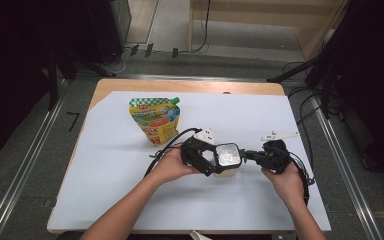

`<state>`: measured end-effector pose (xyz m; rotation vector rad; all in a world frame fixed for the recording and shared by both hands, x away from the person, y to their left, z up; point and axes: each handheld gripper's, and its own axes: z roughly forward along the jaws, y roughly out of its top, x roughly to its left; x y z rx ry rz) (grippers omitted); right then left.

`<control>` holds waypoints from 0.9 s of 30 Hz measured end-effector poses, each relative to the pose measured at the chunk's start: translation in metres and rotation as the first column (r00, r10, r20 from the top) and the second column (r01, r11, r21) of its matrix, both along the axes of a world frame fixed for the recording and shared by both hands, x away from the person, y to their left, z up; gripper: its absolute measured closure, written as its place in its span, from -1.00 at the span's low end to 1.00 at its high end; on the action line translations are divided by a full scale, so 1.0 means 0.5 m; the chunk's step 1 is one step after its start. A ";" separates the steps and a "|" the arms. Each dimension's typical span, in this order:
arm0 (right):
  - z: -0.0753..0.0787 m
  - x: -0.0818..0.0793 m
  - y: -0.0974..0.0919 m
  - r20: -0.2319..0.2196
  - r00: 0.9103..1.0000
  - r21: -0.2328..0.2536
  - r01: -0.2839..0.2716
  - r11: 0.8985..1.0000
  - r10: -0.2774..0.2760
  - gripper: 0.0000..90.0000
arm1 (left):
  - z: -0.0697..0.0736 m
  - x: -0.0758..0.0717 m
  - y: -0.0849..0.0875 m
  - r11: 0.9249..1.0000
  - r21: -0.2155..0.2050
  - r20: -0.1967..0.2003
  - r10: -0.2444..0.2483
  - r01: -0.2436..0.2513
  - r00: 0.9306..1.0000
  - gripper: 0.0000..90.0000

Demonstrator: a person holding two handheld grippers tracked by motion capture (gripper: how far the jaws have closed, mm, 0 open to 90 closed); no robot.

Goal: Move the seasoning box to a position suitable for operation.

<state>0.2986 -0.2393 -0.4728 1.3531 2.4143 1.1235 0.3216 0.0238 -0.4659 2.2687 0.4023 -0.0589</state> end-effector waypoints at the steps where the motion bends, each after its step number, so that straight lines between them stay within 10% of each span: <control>1: 0.000 0.000 0.000 0.000 1.000 -0.001 0.001 1.000 -0.001 1.00 | 0.001 0.000 0.000 1.000 0.001 -0.001 0.001 -0.001 1.000 -0.63; 27: 0.001 0.000 0.002 -0.001 1.000 -0.004 0.000 1.000 0.000 1.00 | 0.032 -0.004 -0.007 0.999 0.035 0.014 0.005 -0.005 1.000 -0.62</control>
